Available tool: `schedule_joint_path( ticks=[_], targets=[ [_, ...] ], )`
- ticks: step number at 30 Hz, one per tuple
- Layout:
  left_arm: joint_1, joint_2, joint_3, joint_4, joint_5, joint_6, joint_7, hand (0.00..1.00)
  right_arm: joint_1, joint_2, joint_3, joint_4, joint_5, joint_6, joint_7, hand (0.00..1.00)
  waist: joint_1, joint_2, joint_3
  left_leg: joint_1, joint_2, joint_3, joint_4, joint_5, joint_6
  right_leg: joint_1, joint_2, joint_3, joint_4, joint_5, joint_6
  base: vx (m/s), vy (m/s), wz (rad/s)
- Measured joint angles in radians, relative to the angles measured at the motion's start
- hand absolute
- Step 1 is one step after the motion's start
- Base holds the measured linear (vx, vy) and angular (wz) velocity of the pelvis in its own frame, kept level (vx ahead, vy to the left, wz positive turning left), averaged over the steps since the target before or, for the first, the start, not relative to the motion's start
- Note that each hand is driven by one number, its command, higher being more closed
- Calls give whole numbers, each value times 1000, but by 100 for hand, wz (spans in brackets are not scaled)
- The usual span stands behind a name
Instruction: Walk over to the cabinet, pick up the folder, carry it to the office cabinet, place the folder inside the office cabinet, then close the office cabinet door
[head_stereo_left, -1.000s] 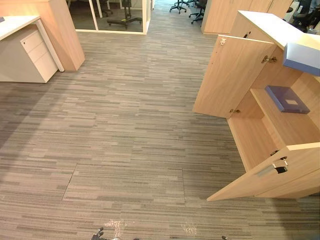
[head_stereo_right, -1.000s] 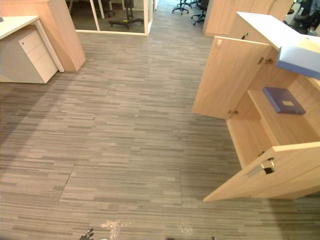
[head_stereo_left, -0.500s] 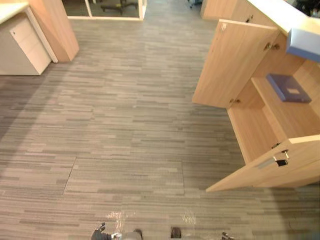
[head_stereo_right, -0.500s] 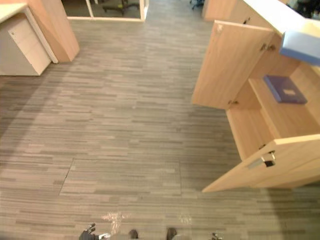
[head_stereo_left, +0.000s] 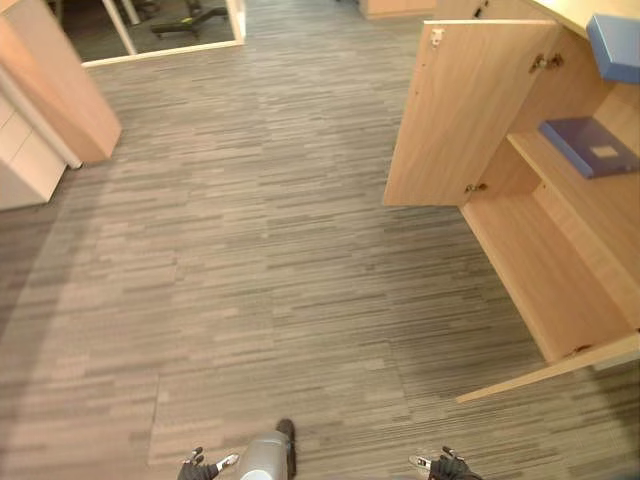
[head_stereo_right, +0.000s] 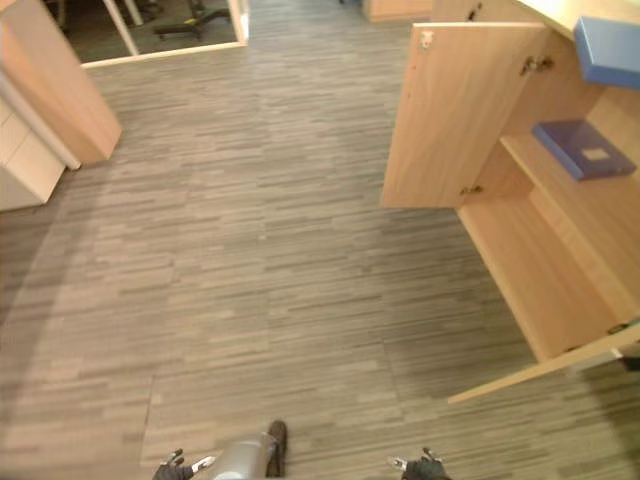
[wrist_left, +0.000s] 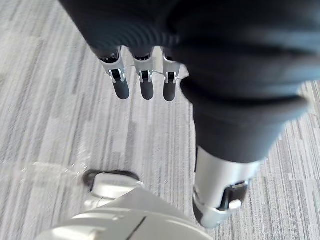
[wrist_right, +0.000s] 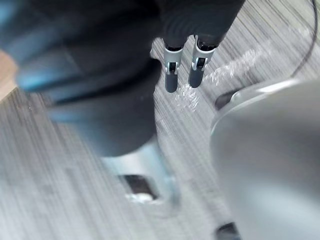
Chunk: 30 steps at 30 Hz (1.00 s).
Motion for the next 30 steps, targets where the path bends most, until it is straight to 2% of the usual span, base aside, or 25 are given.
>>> schedule_joint_path(
  ticks=[1, 2, 3, 5, 6, 7, 9, 11, 12, 13, 14, 15, 18, 19, 20, 21, 22, 23, 24, 27, 28, 29, 30],
  targets=[
    [2, 2, -7, 0, 0, 0, -2, 0, -5, -3, -7, -4, 0, 0, 1, 0, -9, 3, 0, 40, -16, 10, -27, -3, 12, -22, -39, -46, 95, 19, -63, 431, 340, -12],
    [-1, 0, -12, 0, 0, 0, -4, 0, -9, -10, -7, -16, -2, -1, -6, 0, -23, 8, 1, 107, -31, 9, -70, -4, 19, -45, -81, -126, 232, 9, -103, 425, 279, -1],
    [1, -1, -33, 4, 3, -1, -10, 0, -8, -18, -5, -17, -4, 0, -9, 0, -30, 20, -1, 195, -32, 8, -141, -1, 23, -62, -85, -218, 341, -10, -90, 500, 305, -10],
    [-1, 5, -45, 12, 31, -3, -23, 0, -11, -13, -2, -19, -3, -3, -5, 0, -26, 23, -4, 286, -28, 21, -212, -1, 23, -101, -49, -299, 367, -63, -44, 515, 264, -39],
    [-4, 6, -53, 26, 38, -3, -30, 0, -18, -11, -3, -18, 0, -4, -1, 0, -28, 26, -3, 323, -26, 42, -241, -2, 22, -137, -12, -342, 324, -93, -13, 368, 133, -52],
    [-11, 6, -56, 33, 38, -2, -34, 0, -22, -9, -6, -18, 3, -3, -1, 0, -30, 28, 1, 343, -25, 54, -251, -5, 17, -162, 17, -389, 268, -105, 2, 348, 77, -52],
    [-18, 4, -45, 41, 35, 2, -36, 0, -40, -9, -6, -18, 3, -4, -1, 0, -33, 27, 27, 397, -24, 88, -278, -17, -2, -204, 76, -535, 130, -107, 3, 336, 24, -56],
    [-21, -5, -19, 43, 35, 5, -36, 0, -49, -5, -11, -24, 7, -6, -1, 0, -34, 29, 33, 433, -24, 134, -328, -38, -7, -228, 106, -733, 27, -79, -38, 356, -15, -32],
    [-27, -9, 2, 39, 36, 7, -38, 0, -50, 6, -37, -27, 7, -6, -2, 0, -33, 24, 34, 449, -24, 168, -352, -78, 1, -231, 120, -877, -29, -51, -92, 266, -37, -12],
    [-30, -9, 14, 36, 36, 10, -41, 0, -49, 15, -52, -27, 7, -7, -2, 0, -29, 15, 39, 462, -29, 178, -358, -94, 1, -230, 129, -925, -55, -46, -100, 446, -109, -31],
    [-28, -13, 49, 27, 35, 14, -45, 0, -38, 31, -77, -27, 12, -6, -3, 0, -13, 1, 40, 487, -39, 200, -354, -117, -27, -220, 156, -961, -113, -72, -159, 407, -113, -51],
    [-29, -31, 76, 28, 36, 17, -46, 0, -42, 29, -82, -27, 13, -6, -3, 0, -10, 14, 40, 498, -29, 217, -336, -130, -39, -214, 185, -951, -125, -97, -213, 518, -156, -65],
    [-62, -45, 91, 29, 35, 25, -49, 0, -42, 35, -87, -36, 24, -18, -4, 0, -24, 33, 40, 406, 38, 232, -71, -174, -45, -190, 215, -946, -107, -127, -194, 413, -206, -34],
    [-72, -56, 111, 27, 29, 25, -51, 0, -35, 38, -92, -37, 36, -18, -4, 0, -29, 40, 38, 362, 82, 231, 91, -181, -52, -158, 241, -945, -116, -129, -186, 348, -230, -43],
    [-72, -73, 139, 21, 19, 23, -53, 0, -18, 47, -103, -43, 45, -20, -10, 0, -32, 59, 29, 303, 155, 225, 322, -146, -73, -110, 292, -934, -138, -134, -165, 427, -206, -91],
    [-65, -98, 168, 9, -5, 22, -53, 0, 9, 54, -104, -72, 55, -21, -13, 0, -24, 82, 13, 237, 227, 220, 534, -39, -90, -69, 354, -894, -165, -147, -138, 365, -108, -113],
    [-62, -109, 181, 6, -18, 22, -53, 0, 16, 56, -104, -79, 66, -24, -13, 0, -18, 91, 7, 213, 253, 220, 621, 18, -106, -55, 381, -866, -183, -155, -126, 382, 7, -151],
    [-61, -128, 196, 8, -29, 21, -53, 0, 12, 54, -110, -77, 85, -28, -14, 0, -13, 100, 3, 155, 295, 221, 768, 31, -127, -40, 427, -798, -215, -175, -127, 360, 70, -163],
    [-70, -140, 199, 8, -46, 20, -53, 0, 5, 51, -118, -74, 89, -29, -16, 0, -12, 118, 4, 92, 327, 223, 859, -4, -125, -28, 459, -746, -243, -184, -132, 348, 85, -157],
    [-77, -132, 230, 6, -74, 7, -52, 0, 3, 51, -119, -64, 92, -26, -26, 0, -5, 107, 30, 4, 353, 206, 880, -90, -101, 23, 502, -624, -303, -180, -108, 274, 78, -136],
    [-77, -126, 250, 6, -91, 3, -48, 0, 2, 40, -109, -50, 99, -24, -30, 0, 3, 102, 41, -44, 348, 170, 814, -139, -82, 58, 512, -564, -338, -169, -91, 207, 63, -121],
    [-77, -123, 251, 6, -93, 2, -45, 0, -1, 33, -99, -41, 100, -24, -31, 0, 3, 101, 46, -66, 338, 147, 771, -155, -77, 69, 515, -533, -348, -164, -87, 214, 75, -140],
    [-75, -117, 250, 8, -97, 2, -41, 0, -11, 22, -70, -22, 101, -21, -32, 0, 4, 99, 55, -103, 302, 82, 664, -178, -67, 91, 516, -488, -369, -153, -86, 149, 65, -116]
  ],
)
